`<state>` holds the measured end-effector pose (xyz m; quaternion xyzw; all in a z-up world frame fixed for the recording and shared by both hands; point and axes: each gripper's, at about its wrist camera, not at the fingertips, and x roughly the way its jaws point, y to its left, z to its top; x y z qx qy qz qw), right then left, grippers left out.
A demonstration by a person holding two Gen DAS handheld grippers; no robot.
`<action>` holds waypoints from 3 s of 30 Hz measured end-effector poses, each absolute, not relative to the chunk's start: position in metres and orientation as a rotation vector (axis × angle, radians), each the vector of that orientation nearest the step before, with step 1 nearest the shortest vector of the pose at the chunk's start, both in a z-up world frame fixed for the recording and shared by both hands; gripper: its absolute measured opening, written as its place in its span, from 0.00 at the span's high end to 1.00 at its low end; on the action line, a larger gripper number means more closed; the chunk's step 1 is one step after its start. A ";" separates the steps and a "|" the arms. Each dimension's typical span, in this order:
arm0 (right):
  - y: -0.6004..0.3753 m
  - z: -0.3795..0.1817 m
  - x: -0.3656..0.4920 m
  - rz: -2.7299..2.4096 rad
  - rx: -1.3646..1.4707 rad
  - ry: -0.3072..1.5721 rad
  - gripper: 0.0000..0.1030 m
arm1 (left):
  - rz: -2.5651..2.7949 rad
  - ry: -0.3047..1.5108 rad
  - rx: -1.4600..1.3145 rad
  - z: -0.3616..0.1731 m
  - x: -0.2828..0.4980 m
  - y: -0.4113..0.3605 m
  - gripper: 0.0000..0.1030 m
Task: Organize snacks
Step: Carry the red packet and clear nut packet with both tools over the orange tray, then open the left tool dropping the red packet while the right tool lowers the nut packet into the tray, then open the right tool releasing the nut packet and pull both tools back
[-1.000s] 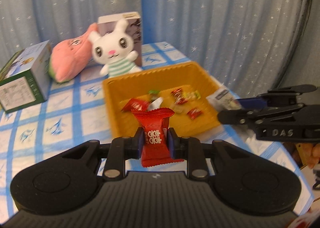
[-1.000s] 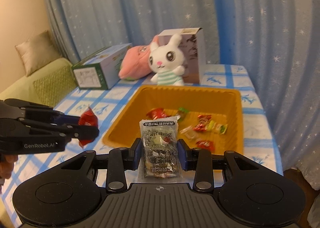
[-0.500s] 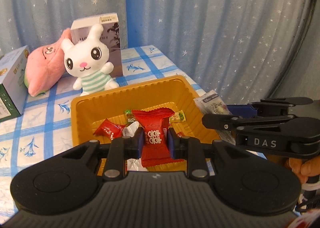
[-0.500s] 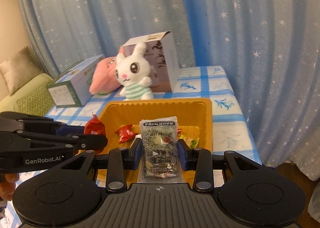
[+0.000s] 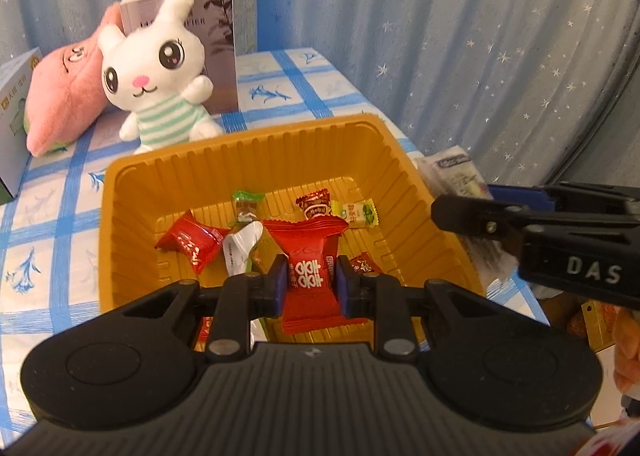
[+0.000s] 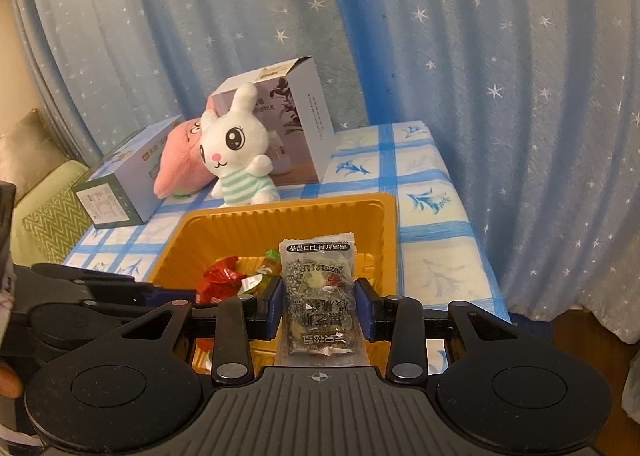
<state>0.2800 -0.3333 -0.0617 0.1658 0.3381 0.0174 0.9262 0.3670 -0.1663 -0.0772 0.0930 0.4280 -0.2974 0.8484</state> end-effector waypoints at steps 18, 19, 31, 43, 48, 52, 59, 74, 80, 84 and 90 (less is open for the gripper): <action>-0.341 -0.066 0.290 0.038 0.351 0.703 0.63 | -0.610 0.923 0.190 -0.081 0.378 -0.155 0.78; -0.341 -0.066 0.292 0.040 0.350 0.704 0.63 | -0.604 0.920 0.189 -0.079 0.379 -0.152 0.78; -0.311 -0.077 0.330 0.092 0.353 0.747 0.63 | -0.489 0.906 0.171 -0.075 0.401 -0.111 0.78; -0.290 -0.096 0.367 0.086 0.341 0.807 0.63 | -0.449 0.909 0.161 -0.075 0.414 -0.090 0.76; -0.287 -0.099 0.375 0.070 0.330 0.804 0.63 | -0.440 0.904 0.157 -0.075 0.416 -0.084 0.73; -0.288 -0.099 0.377 0.058 0.332 0.791 0.63 | -0.436 0.906 0.152 -0.075 0.415 -0.080 0.72; -0.290 -0.094 0.377 0.060 0.338 0.784 0.63 | -0.444 0.894 0.149 -0.073 0.412 -0.079 0.70; -0.293 -0.087 0.360 0.075 0.347 0.783 0.63 | -0.451 0.857 0.147 -0.059 0.399 -0.086 0.67; -0.294 -0.076 0.347 0.081 0.351 0.771 0.63 | -0.445 0.842 0.134 -0.048 0.387 -0.086 0.60; -0.295 -0.065 0.333 0.091 0.358 0.754 0.63 | -0.439 0.825 0.125 -0.038 0.374 -0.084 0.53; -0.296 -0.050 0.304 0.105 0.372 0.748 0.59 | -0.413 0.783 0.120 -0.020 0.344 -0.079 0.40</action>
